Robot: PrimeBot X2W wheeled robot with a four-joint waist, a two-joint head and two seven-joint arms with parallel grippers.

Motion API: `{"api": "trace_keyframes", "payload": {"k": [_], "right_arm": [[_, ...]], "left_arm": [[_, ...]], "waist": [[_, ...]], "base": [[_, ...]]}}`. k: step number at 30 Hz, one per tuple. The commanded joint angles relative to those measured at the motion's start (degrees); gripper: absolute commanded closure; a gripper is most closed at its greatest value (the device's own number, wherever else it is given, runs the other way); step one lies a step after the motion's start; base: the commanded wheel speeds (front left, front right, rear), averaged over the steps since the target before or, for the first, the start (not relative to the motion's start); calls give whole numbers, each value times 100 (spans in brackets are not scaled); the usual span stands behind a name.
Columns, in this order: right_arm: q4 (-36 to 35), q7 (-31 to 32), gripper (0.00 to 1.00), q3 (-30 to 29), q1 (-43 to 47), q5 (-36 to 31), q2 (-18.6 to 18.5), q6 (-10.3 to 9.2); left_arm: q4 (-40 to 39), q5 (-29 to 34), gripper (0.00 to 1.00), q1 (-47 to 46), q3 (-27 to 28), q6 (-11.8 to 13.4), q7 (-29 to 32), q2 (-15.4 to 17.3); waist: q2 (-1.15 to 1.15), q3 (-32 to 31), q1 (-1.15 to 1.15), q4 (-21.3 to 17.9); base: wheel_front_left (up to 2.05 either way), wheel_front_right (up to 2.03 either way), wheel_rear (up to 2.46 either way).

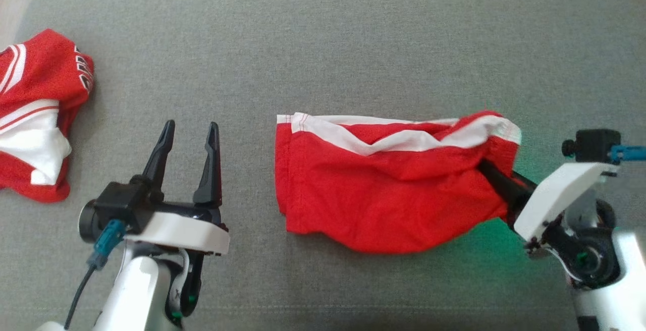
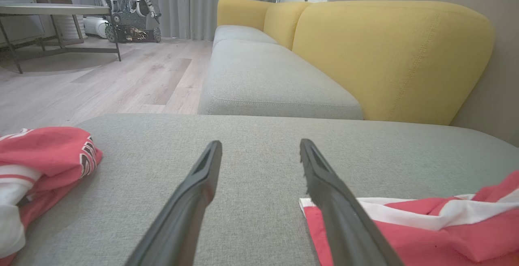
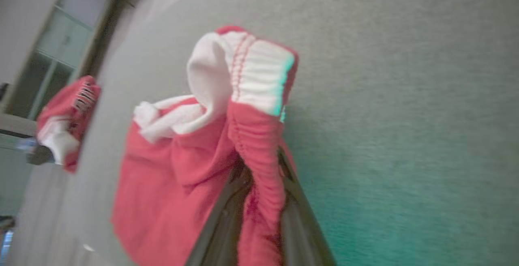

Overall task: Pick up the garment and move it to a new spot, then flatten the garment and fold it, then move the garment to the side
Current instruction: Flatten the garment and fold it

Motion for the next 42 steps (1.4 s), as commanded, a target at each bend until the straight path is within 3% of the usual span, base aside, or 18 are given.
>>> {"api": "trace_keyframes", "payload": {"k": [1,5,12,21,27,29,30,36,42], "right_arm": [[-412,283,100,-4,-58,397,87,-5],[-701,800,100,-126,-102,1241,459,-5],[-543,1079,100,172,-250,2115,840,-5],[521,156,100,1350,-822,2484,895,-5],[1245,-796,100,1957,-1356,2241,896,-5],[1446,-1023,60,2097,-1489,2154,896,-5],[1520,-1125,2,2164,-1550,2105,896,-5],[1545,-1665,0,2470,-1726,2030,888,-5],[787,-2618,0,2566,-1690,1984,544,-5]], "left_arm": [[-160,73,0,-139,187,-20,-70,38],[-127,96,0,-173,155,-69,-70,11],[-87,121,0,-181,146,-98,-70,-26],[-17,145,0,-228,96,-162,-70,-102],[-14,169,0,-258,81,-177,-70,-162],[-22,174,0,-274,93,-178,-70,-178],[-25,176,0,-280,104,-177,-70,-184],[-19,205,0,-292,178,-188,-70,-204],[-16,270,0,-276,227,-196,-70,-211]], "waist": [[0,-18,0,13],[0,-41,0,98],[0,-56,0,290],[0,19,0,614],[0,113,0,720],[0,147,0,726],[0,161,0,723],[0,196,0,631],[0,167,0,448]], "base": [[0,0,0],[0,0,0],[0,0,0],[0,0,0],[0,0,0],[0,0,0],[0,0,0],[0,0,0],[0,0,0]]}}
